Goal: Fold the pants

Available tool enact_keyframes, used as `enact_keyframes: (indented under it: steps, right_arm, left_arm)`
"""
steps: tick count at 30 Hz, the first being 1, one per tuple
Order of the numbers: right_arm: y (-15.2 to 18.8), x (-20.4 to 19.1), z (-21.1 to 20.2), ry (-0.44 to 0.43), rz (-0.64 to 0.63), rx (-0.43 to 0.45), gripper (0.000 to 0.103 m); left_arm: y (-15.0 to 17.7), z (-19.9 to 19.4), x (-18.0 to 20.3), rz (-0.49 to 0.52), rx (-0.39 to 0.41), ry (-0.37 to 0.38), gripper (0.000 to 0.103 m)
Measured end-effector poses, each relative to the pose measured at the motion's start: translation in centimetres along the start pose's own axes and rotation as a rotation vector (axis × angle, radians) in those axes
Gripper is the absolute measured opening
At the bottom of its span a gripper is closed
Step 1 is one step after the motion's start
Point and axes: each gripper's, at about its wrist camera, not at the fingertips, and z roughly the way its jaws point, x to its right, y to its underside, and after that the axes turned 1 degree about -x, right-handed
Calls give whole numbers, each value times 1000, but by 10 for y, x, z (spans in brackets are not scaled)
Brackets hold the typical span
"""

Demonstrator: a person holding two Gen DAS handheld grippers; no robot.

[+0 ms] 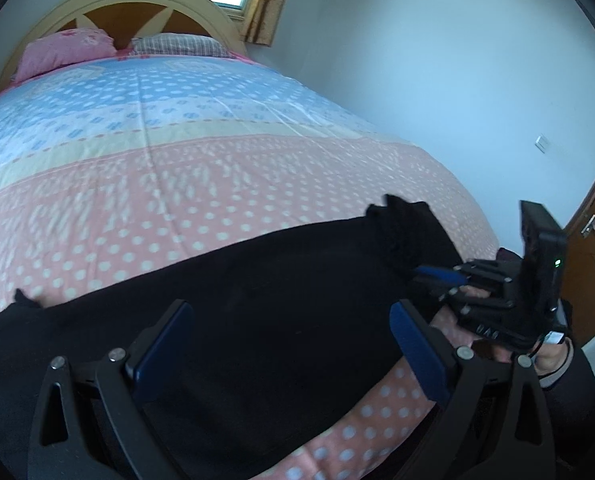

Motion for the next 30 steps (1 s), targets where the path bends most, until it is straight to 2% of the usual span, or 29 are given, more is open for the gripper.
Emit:
enact_keyframes:
  steps: [1, 4, 7, 9, 14, 18, 22, 27, 29, 30]
  right_arm:
    - [-1, 14, -9, -12, 66, 52, 55]
    - [-3, 51, -21, -31, 262, 158, 60]
    - [5, 80, -16, 5, 420, 180, 62]
    - [10, 84, -12, 35, 443, 168, 62]
    - [13, 86, -15, 38, 425, 192, 63]
    - [14, 89, -16, 35, 434, 201, 63]
    - [15, 90, -15, 44, 456, 202, 63]
    - [16, 90, -20, 57, 456, 222, 63]
    - [16, 91, -20, 60, 458, 227, 63]
    - [16, 91, -20, 61, 459, 229, 63]
  left_arm:
    - [-1, 5, 4, 3, -7, 8, 99]
    - [-8, 25, 18, 12, -40, 42, 95]
    - [-16, 44, 37, 28, -67, 78, 91]
    - [-20, 56, 49, 39, -79, 103, 88]
    - [-32, 89, 79, 59, -117, 137, 83]
    - [-37, 114, 87, 46, -141, 114, 81]
    - [-41, 120, 93, 30, -125, 105, 79]
    - [-43, 127, 105, 51, -135, 98, 56]
    - [-45, 130, 106, 42, -141, 94, 35]
    - [-45, 130, 105, 33, -145, 91, 29]
